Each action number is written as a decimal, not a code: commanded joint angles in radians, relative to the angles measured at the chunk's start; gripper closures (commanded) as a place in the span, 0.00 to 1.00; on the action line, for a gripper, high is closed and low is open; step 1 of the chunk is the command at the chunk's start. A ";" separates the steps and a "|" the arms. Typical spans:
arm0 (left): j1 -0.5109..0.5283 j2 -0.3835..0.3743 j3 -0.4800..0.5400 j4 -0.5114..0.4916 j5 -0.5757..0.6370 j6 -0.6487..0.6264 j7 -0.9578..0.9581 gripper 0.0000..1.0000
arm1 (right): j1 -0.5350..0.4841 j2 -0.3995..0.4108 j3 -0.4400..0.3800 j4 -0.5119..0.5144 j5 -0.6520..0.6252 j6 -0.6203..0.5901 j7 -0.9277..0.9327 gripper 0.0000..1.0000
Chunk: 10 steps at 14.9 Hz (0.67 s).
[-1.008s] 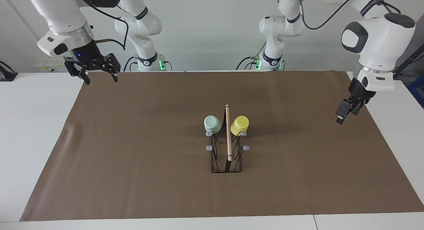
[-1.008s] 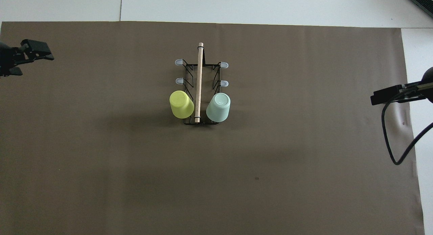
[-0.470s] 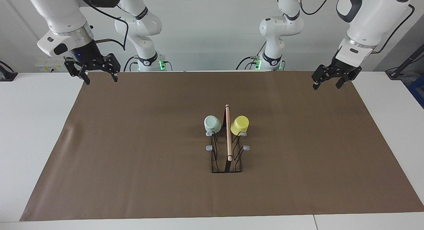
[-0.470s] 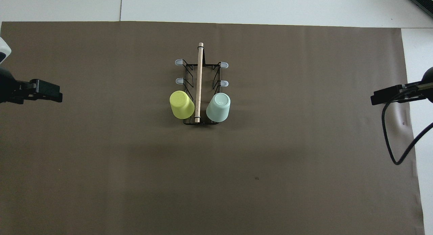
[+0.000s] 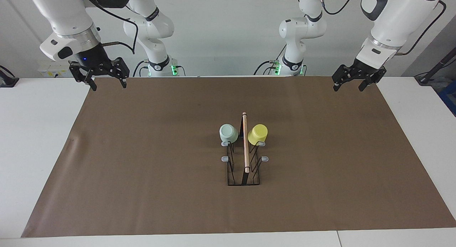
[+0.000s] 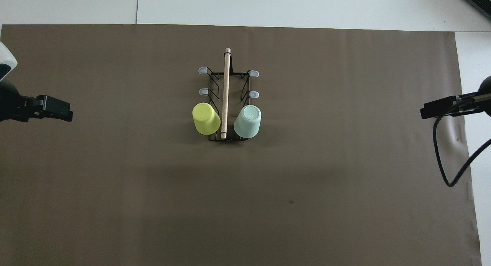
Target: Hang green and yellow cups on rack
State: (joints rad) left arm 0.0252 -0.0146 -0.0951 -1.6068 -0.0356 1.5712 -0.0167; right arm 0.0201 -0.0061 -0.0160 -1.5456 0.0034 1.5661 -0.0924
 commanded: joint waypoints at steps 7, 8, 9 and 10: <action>0.007 -0.036 -0.005 0.050 0.006 -0.151 0.032 0.00 | 0.000 -0.020 0.001 -0.021 -0.023 0.003 0.014 0.00; 0.008 -0.042 -0.006 0.045 0.005 -0.148 0.032 0.00 | 0.000 -0.018 0.001 -0.021 -0.023 0.002 0.014 0.00; 0.009 -0.042 -0.005 0.048 0.005 -0.146 0.032 0.00 | 0.000 -0.020 0.001 -0.019 -0.023 0.002 0.014 0.00; 0.010 -0.044 -0.006 0.045 0.003 -0.145 0.034 0.00 | 0.000 -0.018 0.001 -0.021 -0.023 0.003 0.014 0.00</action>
State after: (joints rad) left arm 0.0304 -0.0442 -0.0980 -1.5556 -0.0350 1.4377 -0.0003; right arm 0.0201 -0.0061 -0.0160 -1.5456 0.0034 1.5661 -0.0924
